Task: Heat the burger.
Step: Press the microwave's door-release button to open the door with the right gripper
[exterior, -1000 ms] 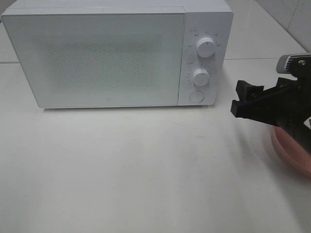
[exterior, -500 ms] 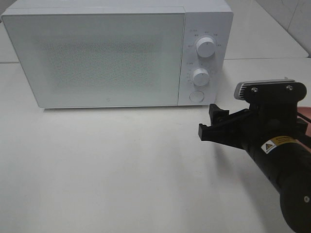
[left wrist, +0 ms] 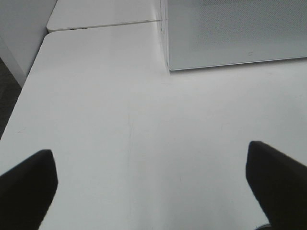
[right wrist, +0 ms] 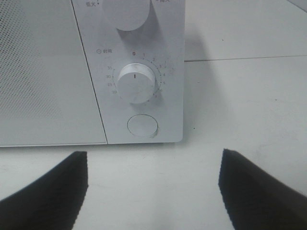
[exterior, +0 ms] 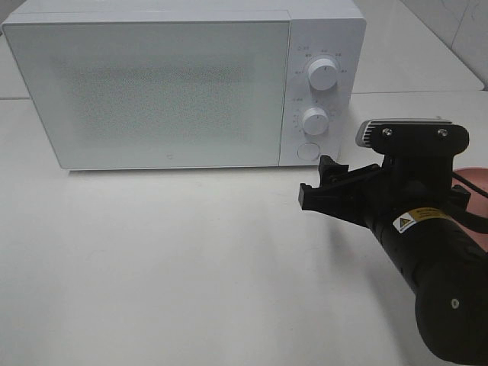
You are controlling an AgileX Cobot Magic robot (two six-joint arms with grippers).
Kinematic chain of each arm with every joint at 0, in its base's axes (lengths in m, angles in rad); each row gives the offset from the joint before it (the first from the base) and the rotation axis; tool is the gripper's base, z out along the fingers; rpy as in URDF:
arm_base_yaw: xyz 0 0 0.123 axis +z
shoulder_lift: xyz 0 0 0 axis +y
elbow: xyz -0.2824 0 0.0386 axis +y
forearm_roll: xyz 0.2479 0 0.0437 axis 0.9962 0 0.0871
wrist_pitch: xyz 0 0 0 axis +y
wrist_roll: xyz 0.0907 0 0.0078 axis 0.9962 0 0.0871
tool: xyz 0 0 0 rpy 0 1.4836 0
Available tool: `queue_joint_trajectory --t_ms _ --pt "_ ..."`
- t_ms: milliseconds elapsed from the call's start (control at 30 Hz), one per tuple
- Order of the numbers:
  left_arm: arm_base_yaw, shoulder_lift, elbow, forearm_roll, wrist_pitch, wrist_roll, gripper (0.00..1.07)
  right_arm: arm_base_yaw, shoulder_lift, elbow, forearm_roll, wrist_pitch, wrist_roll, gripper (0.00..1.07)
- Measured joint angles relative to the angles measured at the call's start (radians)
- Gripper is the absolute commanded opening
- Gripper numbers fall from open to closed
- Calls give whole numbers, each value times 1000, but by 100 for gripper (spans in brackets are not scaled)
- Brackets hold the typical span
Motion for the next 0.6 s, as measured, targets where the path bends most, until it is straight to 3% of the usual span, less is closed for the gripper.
queue_joint_trajectory --t_ms 600 --pt "0 0 2 0 0 0 100 0 0 0 0 0 64 75"
